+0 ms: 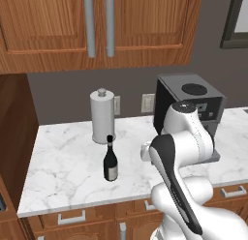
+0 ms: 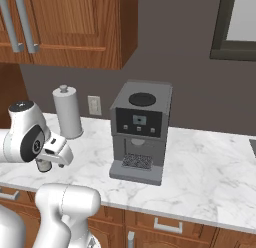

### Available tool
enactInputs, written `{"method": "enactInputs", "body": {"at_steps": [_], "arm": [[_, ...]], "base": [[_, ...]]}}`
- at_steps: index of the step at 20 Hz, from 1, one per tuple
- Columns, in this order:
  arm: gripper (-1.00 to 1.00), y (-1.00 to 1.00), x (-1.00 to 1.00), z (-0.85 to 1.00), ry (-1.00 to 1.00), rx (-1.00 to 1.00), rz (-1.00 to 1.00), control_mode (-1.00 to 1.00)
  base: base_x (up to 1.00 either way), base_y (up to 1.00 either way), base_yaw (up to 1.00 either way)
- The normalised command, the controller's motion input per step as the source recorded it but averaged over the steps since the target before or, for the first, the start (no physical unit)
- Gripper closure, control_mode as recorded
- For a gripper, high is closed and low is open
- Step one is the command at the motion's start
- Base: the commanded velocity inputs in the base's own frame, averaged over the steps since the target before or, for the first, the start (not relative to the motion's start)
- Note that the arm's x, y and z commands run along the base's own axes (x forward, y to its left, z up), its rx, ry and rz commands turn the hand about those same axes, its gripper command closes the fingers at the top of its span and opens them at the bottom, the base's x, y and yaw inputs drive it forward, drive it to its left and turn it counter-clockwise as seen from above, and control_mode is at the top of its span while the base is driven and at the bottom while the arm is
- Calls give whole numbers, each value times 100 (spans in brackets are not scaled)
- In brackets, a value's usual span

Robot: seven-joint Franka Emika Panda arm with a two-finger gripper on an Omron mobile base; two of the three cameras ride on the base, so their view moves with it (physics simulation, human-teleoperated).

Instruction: There is a wine glass and glass cup on the dining counter. Place the wine bottle next to the wine glass and the juice bottle next to the glass cup.

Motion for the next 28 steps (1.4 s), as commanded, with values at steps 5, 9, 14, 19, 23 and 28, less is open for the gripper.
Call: {"method": "enactInputs", "body": {"at_steps": [5,9,14,19,23,28], "arm": [[-100,0,0,0,0,0,0,100],[-100,0,0,0,0,0,0,100],[-100,0,0,0,0,0,0,100],[-100,0,0,0,0,0,0,100],[-100,0,0,0,0,0,0,100],[-100,0,0,0,0,0,0,100]], "base": [[3,0,0],[0,0,0],[0,0,0],[0,0,0],[0,0,0],[0,0,0]]}}
